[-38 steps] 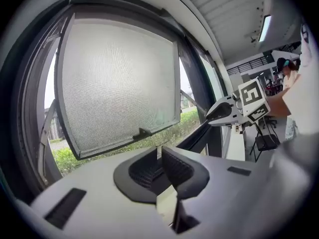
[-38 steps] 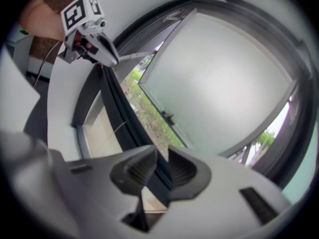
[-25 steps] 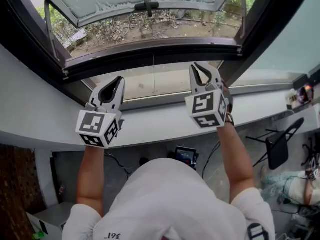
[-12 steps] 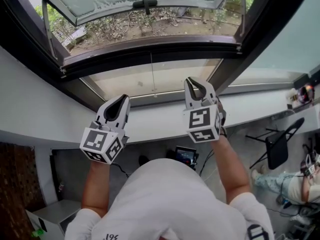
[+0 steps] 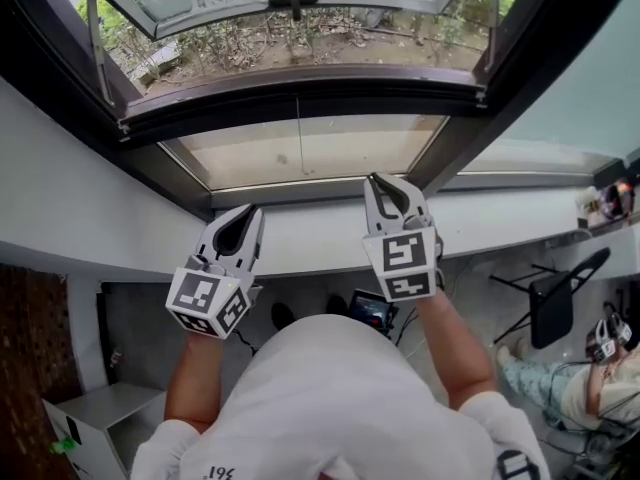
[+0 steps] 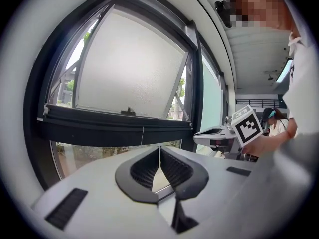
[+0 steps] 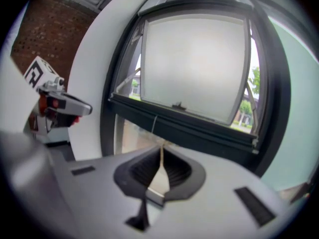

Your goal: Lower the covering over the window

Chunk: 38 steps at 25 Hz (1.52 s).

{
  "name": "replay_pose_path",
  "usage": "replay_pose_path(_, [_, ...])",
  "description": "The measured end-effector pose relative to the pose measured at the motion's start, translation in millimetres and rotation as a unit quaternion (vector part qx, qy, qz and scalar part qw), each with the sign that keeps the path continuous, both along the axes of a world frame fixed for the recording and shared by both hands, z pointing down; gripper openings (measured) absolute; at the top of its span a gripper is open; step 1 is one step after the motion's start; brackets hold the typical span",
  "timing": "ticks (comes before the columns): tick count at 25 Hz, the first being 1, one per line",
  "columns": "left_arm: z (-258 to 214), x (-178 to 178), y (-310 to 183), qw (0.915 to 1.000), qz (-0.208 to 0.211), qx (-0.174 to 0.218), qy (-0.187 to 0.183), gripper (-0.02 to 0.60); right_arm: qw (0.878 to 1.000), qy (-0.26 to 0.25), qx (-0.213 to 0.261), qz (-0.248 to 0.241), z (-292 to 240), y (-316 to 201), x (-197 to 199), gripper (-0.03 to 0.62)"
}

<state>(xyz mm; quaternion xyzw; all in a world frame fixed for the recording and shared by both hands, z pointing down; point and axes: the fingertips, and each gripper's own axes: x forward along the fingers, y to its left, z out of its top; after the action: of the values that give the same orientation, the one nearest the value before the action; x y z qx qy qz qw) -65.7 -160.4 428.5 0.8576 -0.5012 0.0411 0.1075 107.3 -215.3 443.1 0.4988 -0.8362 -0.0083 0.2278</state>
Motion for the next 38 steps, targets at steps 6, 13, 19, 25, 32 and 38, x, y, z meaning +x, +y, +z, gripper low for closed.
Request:
replay_pose_path(6, [12.9,16.5,15.3,0.9998,-0.018,-0.012,0.003,0.028,0.999,-0.024,-0.022,-0.019,20.8,15.0,5.3,0.032])
replay_pose_path(13, [27.6,26.1,31.4,0.9989,-0.037,-0.029,0.001,0.028,0.997,-0.049,-0.042,-0.037,37.0,27.0,10.9,0.032])
replay_pose_path(19, [33.2,23.4,49.3,0.9989,-0.029,-0.036,0.004,0.028,0.995,-0.070,-0.047,-0.048,39.7,51.7,1.5,0.032])
replay_pose_path(25, [35.8,12.9,74.8,0.9990,-0.006,-0.043,0.004,0.028,0.994,-0.088,-0.052,-0.036,37.4,81.0,-13.2,0.029])
replay_pose_path(32, [42.5,-2.8,109.0,0.9983,0.020,-0.052,0.013,0.028,0.993,-0.093,-0.070,-0.019,43.4,123.2,-32.9,0.023])
replay_pose_path(38, [42.6,-13.5,128.8,0.9974,0.043,-0.055,0.018,0.028,0.993,-0.091,-0.080,-0.003,47.3,148.1,-47.9,0.021])
